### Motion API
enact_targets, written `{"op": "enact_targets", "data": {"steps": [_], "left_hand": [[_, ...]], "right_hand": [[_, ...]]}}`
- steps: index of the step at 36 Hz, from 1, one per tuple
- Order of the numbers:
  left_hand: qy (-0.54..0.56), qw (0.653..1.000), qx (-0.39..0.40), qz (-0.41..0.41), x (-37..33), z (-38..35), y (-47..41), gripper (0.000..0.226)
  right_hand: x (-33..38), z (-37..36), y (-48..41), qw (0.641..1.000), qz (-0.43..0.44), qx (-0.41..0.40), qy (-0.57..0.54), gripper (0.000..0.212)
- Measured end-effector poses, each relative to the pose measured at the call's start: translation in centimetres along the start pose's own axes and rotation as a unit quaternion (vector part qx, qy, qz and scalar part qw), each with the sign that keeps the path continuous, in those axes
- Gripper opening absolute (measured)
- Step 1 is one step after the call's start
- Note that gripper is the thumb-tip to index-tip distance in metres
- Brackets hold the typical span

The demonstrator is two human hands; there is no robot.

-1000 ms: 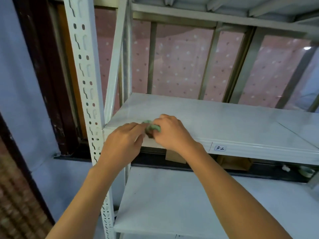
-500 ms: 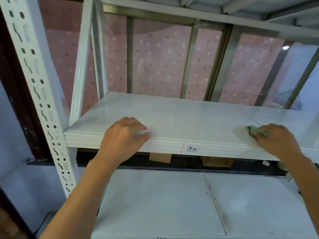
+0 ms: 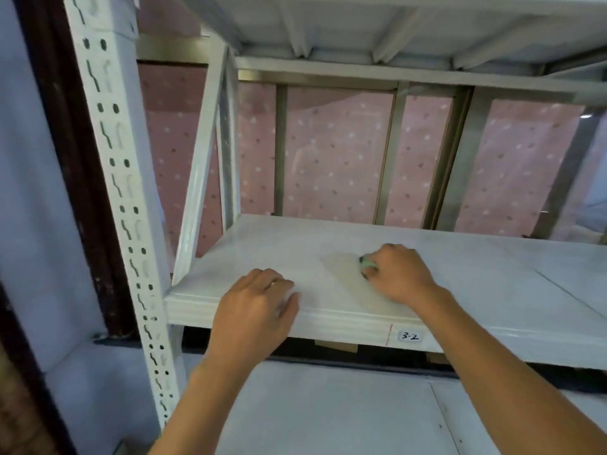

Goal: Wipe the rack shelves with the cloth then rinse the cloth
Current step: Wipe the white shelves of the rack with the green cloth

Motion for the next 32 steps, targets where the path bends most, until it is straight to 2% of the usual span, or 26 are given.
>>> {"op": "enact_targets", "data": {"steps": [5,8,12,17,20,22,25,29,32], "left_hand": [[-0.040,0.995,0.004,0.088,4.7,3.3,1.8,0.025],[-0.006,0.989,0.023,0.146,6.9,4.9,2.8,0.042],[0.064,0.980,0.015,0.185,8.0,6.1,3.7,0.049],[0.076,0.986,0.039,0.144,7.6,4.9,3.6,0.056],[0.078,0.989,0.051,0.118,7.1,4.3,3.1,0.057],[0.086,0.991,0.052,0.087,6.4,4.1,2.9,0.054],[0.078,0.994,0.043,0.065,6.3,4.0,3.0,0.048],[0.023,0.999,0.020,0.045,6.8,4.1,3.6,0.047],[-0.035,0.999,-0.029,0.025,7.0,5.0,4.3,0.034]], "right_hand": [[18.3,-2.2,1.4,0.980,0.171,-0.015,-0.098,0.022],[23.6,-2.3,2.6,0.962,0.226,0.001,-0.153,0.022],[23.3,-1.7,2.4,0.942,0.202,0.046,-0.263,0.021],[21.7,-2.0,2.6,0.932,0.162,0.043,-0.322,0.017],[20.3,-2.2,2.5,0.925,0.121,0.051,-0.357,0.036],[19.5,-2.3,2.5,0.925,0.122,0.054,-0.356,0.041],[18.7,-2.2,2.5,0.928,0.138,0.060,-0.341,0.038],[18.6,-1.8,2.1,0.934,0.166,0.067,-0.308,0.031],[19.6,-1.8,1.5,0.933,0.190,0.068,-0.298,0.029]]}}
Point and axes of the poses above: each hand's wrist, its own y-axis away from the middle knuckle, its own z-axis out of the back of the hand, x = y × z, the point moved 4 cm from there along -y, towards the middle knuckle, and after that the axes turned 6 degrees about -y, right-handed, at the moved point
